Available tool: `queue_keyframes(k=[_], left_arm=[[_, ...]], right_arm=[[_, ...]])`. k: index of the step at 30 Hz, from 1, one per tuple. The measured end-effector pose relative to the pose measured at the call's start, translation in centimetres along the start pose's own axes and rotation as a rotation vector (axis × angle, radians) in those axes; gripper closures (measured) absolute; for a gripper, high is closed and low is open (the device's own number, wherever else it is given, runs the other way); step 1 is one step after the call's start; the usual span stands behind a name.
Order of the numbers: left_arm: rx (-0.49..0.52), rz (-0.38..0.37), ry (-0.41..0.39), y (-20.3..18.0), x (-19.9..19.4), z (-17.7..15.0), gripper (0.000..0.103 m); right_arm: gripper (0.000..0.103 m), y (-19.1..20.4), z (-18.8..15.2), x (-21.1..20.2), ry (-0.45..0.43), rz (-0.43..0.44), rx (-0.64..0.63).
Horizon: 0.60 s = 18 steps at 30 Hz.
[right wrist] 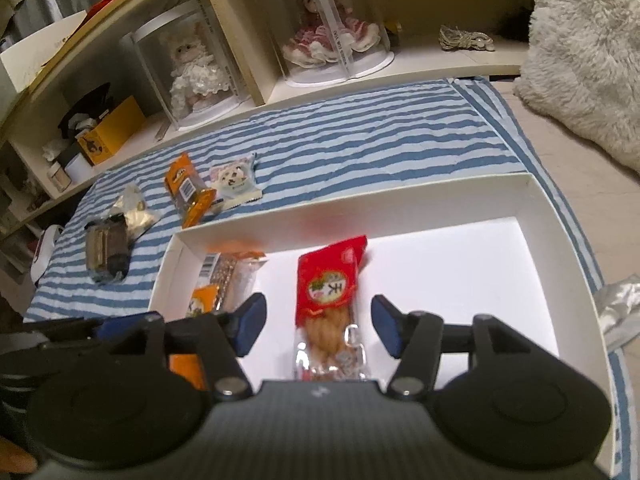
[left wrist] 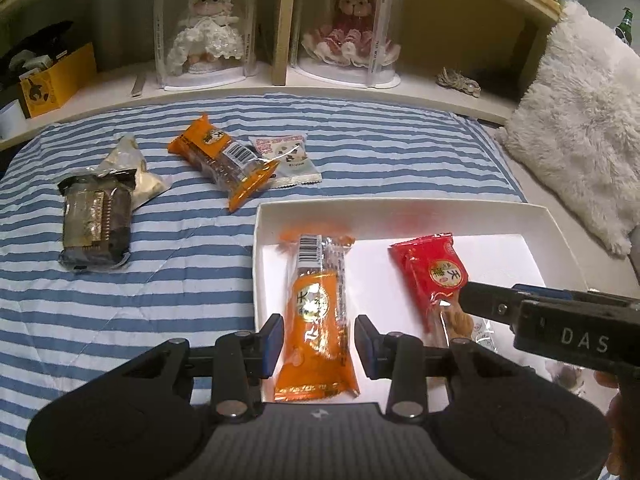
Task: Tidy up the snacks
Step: 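Carry the orange bar and red bread into the white tray and open both grippers, then withdraw both tools from the tray toward the remaining snacks on the bed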
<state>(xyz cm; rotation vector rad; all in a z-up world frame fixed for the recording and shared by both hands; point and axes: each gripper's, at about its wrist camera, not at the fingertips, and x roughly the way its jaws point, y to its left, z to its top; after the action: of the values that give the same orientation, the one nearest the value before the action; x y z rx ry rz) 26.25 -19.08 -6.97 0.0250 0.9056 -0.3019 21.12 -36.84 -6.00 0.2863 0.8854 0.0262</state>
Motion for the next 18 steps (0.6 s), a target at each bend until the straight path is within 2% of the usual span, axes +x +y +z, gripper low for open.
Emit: queue_keyframes(k=[5,8,9,10,14,16,18], left_arm=[[-0.012,0.007,0.004,0.7,-0.9,-0.4,0.061],[-0.016,0.013,0.008,1.1,-1.5,-0.6,0.060],[-0.019,0.018,0.009,1.2,-1.7,-0.6,0.057],[-0.023,0.022,0.009,1.4,-1.9,-0.7,0.049],[-0.023,0.034,0.002,2.0,-2.8,-1.1,0.034],[-0.022,0.043,-0.005,2.4,-3.3,-1.3,0.021],[-0.021,0.056,-0.014,2.7,-3.8,-1.4,0.012]], right_arm=[[0.036,0.1,-0.5,-1.0,0.001,-0.008,-0.019],[0.031,0.3,-1.0,-1.7,0.002,-0.016,-0.044],[0.028,0.4,-1.1,-1.9,-0.003,-0.020,-0.051],[0.025,0.5,-1.2,-2.2,-0.011,-0.024,-0.062],[0.018,0.7,-1.6,-2.9,-0.026,-0.035,-0.085],[0.011,0.8,-1.8,-3.3,-0.029,-0.041,-0.091],[0.005,0.9,-1.9,-3.6,-0.035,-0.050,-0.103]])
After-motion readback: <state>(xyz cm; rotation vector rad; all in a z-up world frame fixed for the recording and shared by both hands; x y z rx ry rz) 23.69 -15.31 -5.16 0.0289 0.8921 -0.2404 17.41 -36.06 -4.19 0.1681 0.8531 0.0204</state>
